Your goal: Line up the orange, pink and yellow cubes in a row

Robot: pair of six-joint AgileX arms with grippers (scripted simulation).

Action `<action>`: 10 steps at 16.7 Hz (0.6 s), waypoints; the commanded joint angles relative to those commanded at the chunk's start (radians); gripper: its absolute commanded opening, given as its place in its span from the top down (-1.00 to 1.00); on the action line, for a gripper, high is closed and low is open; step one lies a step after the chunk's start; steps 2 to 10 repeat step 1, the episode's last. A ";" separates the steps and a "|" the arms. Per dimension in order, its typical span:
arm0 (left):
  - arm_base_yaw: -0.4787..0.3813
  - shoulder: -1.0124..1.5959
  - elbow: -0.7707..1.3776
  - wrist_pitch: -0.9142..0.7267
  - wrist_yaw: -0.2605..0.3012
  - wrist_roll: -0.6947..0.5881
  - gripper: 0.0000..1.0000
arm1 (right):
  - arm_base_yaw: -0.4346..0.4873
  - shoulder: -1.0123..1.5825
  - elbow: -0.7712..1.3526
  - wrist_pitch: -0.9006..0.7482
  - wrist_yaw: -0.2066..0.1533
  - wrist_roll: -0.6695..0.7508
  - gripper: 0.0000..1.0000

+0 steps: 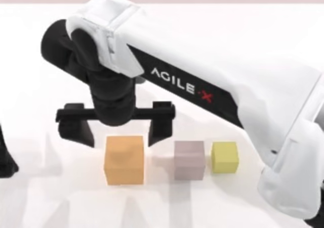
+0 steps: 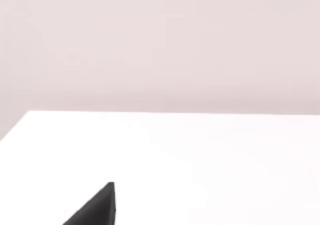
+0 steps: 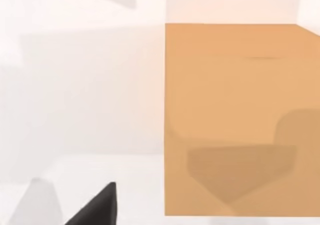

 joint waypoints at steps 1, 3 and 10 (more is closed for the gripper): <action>0.000 0.000 0.000 0.000 0.000 0.000 -1.00 | 0.000 0.000 0.001 -0.001 0.000 0.000 -1.00; 0.000 0.000 0.000 0.000 0.000 0.000 -1.00 | 0.000 0.000 0.001 -0.001 0.000 0.000 -1.00; 0.000 0.000 0.000 0.000 0.000 0.000 -1.00 | 0.000 0.000 0.001 -0.001 0.000 0.000 -1.00</action>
